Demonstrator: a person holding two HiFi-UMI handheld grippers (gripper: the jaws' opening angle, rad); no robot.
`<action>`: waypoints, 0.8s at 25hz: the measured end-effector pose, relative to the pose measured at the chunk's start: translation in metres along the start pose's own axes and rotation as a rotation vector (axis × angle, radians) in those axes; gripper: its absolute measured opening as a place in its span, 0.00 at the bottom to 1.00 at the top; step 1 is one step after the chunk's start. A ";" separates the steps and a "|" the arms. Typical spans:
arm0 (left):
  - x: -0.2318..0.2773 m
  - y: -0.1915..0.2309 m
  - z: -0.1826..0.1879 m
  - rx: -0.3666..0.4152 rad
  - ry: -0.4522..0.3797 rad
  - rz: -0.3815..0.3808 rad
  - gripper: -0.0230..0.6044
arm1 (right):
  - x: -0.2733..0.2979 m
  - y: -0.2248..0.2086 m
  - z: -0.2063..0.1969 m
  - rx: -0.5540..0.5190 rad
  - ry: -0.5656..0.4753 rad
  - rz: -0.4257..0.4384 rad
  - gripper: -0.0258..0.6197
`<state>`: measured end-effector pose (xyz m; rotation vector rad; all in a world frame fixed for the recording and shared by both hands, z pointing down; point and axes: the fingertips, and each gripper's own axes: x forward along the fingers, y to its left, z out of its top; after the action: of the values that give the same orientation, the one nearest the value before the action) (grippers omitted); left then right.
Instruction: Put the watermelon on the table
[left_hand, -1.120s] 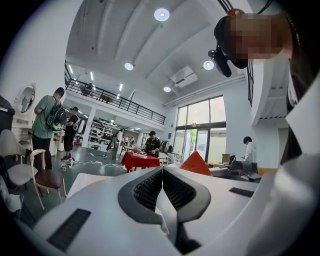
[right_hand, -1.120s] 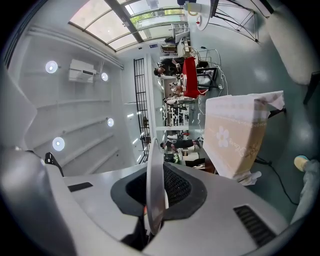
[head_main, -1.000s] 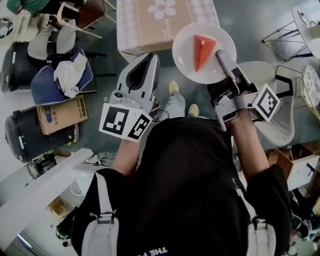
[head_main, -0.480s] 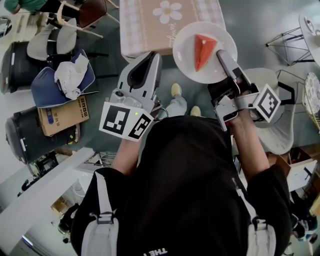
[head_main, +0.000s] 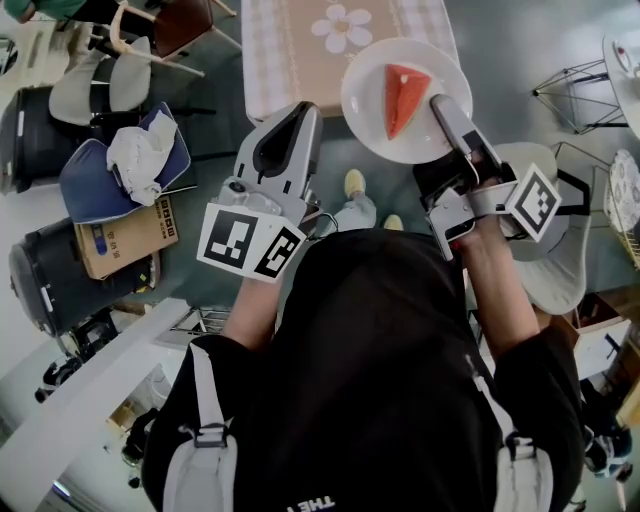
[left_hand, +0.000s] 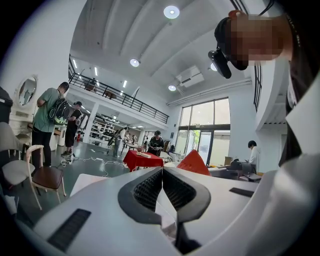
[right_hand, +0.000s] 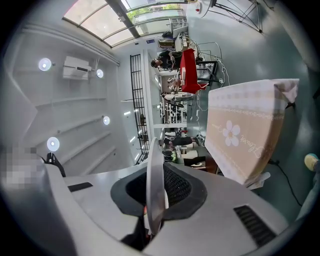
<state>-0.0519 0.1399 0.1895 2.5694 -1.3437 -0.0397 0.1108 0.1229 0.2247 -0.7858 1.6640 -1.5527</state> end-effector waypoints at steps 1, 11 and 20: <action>0.001 0.003 -0.001 -0.002 0.001 -0.003 0.06 | 0.003 -0.001 -0.001 -0.001 0.000 -0.001 0.09; 0.022 0.042 0.001 -0.010 0.005 -0.029 0.06 | 0.044 -0.009 -0.004 0.004 -0.012 0.005 0.09; 0.037 0.074 0.001 -0.002 0.013 -0.038 0.06 | 0.075 -0.019 -0.002 0.002 -0.018 0.001 0.09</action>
<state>-0.0904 0.0688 0.2082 2.5892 -1.2894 -0.0309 0.0668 0.0602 0.2366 -0.7958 1.6492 -1.5416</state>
